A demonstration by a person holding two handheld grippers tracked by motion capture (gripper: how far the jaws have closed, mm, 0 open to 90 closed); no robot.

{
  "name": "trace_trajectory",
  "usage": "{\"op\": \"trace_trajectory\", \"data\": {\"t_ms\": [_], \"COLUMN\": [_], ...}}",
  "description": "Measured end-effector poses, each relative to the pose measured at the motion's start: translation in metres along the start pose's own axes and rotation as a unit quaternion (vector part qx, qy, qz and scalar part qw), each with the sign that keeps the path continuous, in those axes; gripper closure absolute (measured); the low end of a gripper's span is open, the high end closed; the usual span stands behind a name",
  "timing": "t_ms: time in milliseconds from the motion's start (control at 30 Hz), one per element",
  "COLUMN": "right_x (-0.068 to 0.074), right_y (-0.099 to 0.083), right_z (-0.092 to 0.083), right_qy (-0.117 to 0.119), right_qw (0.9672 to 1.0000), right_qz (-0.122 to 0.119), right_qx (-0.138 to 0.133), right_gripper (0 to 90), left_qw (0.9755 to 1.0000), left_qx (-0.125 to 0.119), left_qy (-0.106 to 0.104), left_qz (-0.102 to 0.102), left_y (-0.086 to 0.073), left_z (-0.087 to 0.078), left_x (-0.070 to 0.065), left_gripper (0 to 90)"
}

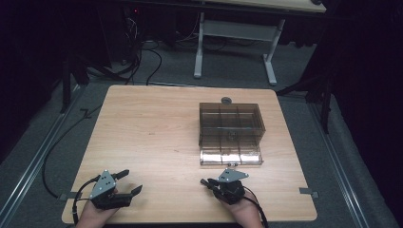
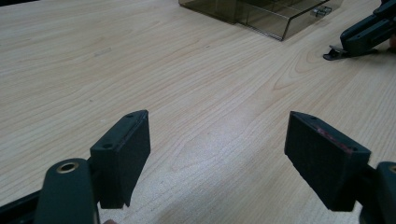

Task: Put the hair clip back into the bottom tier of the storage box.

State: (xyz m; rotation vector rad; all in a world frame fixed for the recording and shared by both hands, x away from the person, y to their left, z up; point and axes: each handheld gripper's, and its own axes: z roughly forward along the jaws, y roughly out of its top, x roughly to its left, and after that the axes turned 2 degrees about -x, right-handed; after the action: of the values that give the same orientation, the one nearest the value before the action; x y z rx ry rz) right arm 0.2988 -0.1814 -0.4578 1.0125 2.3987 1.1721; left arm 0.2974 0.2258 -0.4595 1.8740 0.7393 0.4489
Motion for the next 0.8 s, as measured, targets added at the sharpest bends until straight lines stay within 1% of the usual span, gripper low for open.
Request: {"op": "trace_trajectory", "data": {"t_ms": [133, 567, 800], "right_x": [0.0006, 0.0012, 0.0025], "right_y": [0.0, 0.0003, 0.0001], "right_z": [0.0002, 0.0009, 0.0005], "right_qy": [-0.001, -0.003, -0.007], "right_qw": [1.0, 1.0, 0.9999], "right_qz": [-0.004, -0.006, -0.014], "right_qx": [-0.001, 0.004, 0.003], "right_gripper": [81.4, 81.3, 81.8], "left_qw": [1.0, 1.0, 1.0], "left_qx": [0.0, 0.0, 0.0], "left_qy": [-0.001, -0.001, -0.001], "left_qz": [0.001, 0.001, 0.001], "left_y": [0.0, 0.0, 0.0], "left_z": [-0.0001, -0.0001, 0.0], "left_x": [0.0, 0.0, -0.0001], "left_gripper": [23.0, 23.0, 23.1]}}
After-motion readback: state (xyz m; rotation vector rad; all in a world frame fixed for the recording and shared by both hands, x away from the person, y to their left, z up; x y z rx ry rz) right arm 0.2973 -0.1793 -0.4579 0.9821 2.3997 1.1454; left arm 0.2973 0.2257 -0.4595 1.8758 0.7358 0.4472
